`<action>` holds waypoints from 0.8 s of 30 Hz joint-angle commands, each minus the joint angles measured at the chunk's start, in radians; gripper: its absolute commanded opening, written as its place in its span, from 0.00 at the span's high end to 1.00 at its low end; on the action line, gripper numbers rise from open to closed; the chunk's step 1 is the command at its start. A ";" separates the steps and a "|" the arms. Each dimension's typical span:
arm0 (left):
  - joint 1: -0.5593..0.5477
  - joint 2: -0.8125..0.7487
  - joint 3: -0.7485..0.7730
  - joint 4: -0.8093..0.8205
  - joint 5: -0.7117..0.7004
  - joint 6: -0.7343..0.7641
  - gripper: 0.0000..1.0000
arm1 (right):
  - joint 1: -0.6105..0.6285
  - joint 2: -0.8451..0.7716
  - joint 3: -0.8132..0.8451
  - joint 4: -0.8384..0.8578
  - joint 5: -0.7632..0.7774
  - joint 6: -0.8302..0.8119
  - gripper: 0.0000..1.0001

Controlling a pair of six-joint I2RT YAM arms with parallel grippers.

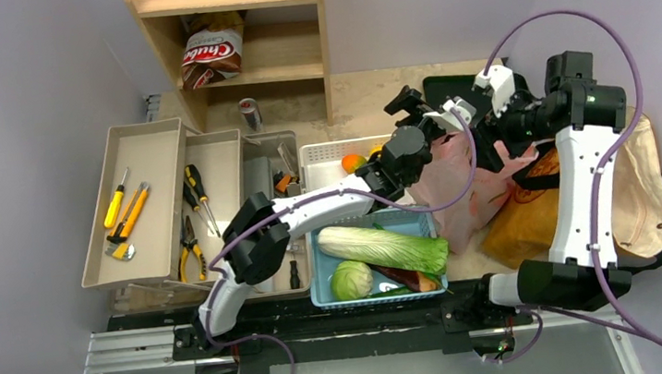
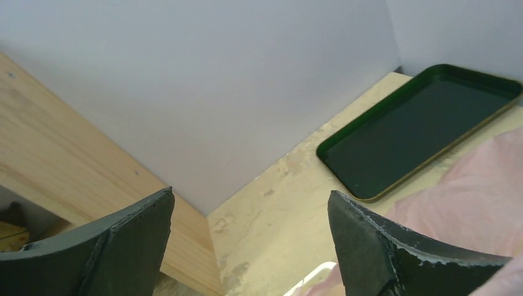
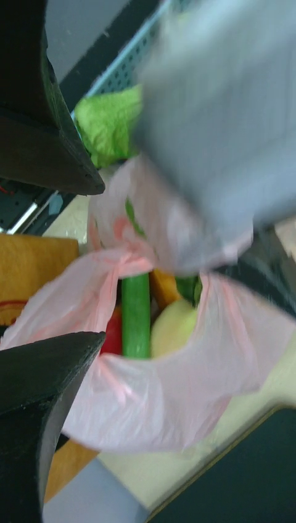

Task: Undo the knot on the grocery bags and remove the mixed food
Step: Adjust the takeout bag at the center of the board.

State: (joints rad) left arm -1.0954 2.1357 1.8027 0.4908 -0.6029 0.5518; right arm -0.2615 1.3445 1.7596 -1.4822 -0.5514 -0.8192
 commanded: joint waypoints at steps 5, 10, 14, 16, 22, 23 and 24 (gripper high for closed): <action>0.011 0.069 0.039 0.214 -0.083 0.146 0.08 | 0.025 -0.062 -0.119 -0.035 -0.128 0.000 0.60; 0.025 0.010 -0.099 0.298 0.043 0.122 0.06 | 0.026 -0.073 -0.118 -0.033 -0.139 0.000 1.00; 0.034 0.052 -0.094 0.340 0.024 0.174 0.05 | 0.025 -0.113 -0.103 -0.033 -0.182 -0.001 1.00; 0.055 0.059 -0.056 0.299 -0.006 0.118 0.06 | 0.025 -0.138 -0.130 -0.033 -0.188 -0.005 1.00; 0.122 -0.047 0.052 0.088 0.006 -0.250 0.09 | 0.026 -0.206 -0.271 -0.032 -0.140 -0.049 1.00; 0.127 -0.076 0.052 0.047 0.027 -0.312 0.09 | 0.026 -0.213 -0.291 -0.032 -0.125 -0.062 1.00; 0.131 -0.104 0.047 0.005 0.061 -0.374 0.10 | 0.025 -0.217 -0.308 -0.032 -0.114 -0.073 1.00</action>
State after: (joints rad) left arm -0.9997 2.1845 1.7966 0.6144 -0.6025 0.4713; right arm -0.2363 1.1439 1.5101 -1.5105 -0.6807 -0.8379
